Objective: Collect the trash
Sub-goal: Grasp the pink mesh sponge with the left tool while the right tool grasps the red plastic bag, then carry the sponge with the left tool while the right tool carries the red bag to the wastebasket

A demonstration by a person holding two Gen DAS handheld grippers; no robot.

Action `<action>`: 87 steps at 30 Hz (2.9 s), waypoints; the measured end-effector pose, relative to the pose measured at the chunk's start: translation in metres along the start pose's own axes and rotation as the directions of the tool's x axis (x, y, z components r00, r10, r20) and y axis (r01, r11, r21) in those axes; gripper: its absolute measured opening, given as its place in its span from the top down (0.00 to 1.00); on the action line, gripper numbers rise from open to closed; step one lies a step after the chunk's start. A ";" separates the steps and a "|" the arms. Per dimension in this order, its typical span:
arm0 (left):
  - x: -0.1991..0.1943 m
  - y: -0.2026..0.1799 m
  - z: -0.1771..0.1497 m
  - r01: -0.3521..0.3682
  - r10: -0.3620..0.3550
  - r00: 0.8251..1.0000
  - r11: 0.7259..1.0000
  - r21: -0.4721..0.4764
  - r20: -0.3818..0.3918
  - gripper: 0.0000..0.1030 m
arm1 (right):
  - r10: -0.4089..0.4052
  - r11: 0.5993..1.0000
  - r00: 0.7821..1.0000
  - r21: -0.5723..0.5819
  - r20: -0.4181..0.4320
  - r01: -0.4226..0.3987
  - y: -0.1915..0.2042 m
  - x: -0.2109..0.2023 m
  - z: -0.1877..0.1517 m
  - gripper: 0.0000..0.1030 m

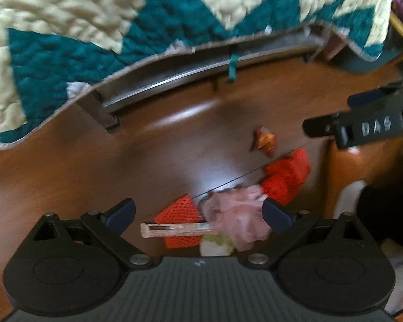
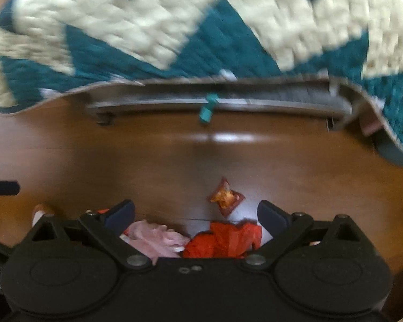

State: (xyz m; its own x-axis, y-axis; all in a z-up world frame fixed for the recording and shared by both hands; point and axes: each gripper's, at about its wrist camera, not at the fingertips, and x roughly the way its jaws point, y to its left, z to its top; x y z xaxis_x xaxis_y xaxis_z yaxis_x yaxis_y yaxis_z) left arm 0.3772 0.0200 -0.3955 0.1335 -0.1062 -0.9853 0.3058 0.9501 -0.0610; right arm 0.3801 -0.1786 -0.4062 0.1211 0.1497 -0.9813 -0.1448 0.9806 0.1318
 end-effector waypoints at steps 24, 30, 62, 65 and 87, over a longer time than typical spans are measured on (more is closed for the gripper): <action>0.175 -0.064 -0.025 0.149 -0.125 0.960 0.985 0.083 -0.251 0.03 | 0.032 0.959 0.921 0.272 -0.388 0.081 -0.055 0.197 -0.053 0.22; 0.198 -0.063 -0.022 0.169 -0.152 0.948 0.985 0.039 -0.278 0.16 | 0.049 0.950 0.916 0.302 -0.398 0.080 -0.057 0.212 -0.056 0.28; 0.085 -0.041 -0.023 0.072 -0.098 0.981 0.986 -0.151 -0.170 0.82 | -0.028 0.989 0.976 0.138 -0.218 0.060 -0.019 0.041 -0.024 0.90; 0.054 -0.039 -0.028 0.061 -0.084 0.988 0.983 -0.175 -0.129 0.82 | -0.007 0.989 0.985 0.143 -0.171 0.031 -0.017 0.011 -0.028 0.91; -0.163 -0.017 -0.060 0.162 -0.062 0.950 0.936 -0.312 0.307 0.82 | 0.095 0.994 0.964 0.023 0.247 -0.104 -0.007 -0.210 -0.060 0.91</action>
State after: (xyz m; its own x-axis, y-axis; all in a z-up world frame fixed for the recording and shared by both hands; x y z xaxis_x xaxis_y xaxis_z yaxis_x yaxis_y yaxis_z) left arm 0.2935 0.0390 -0.2437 0.3970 -0.2500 -0.8831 0.0135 0.9637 -0.2668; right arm 0.2969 -0.2248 -0.2092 0.3457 0.2689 -0.8990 -0.1337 0.9624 0.2365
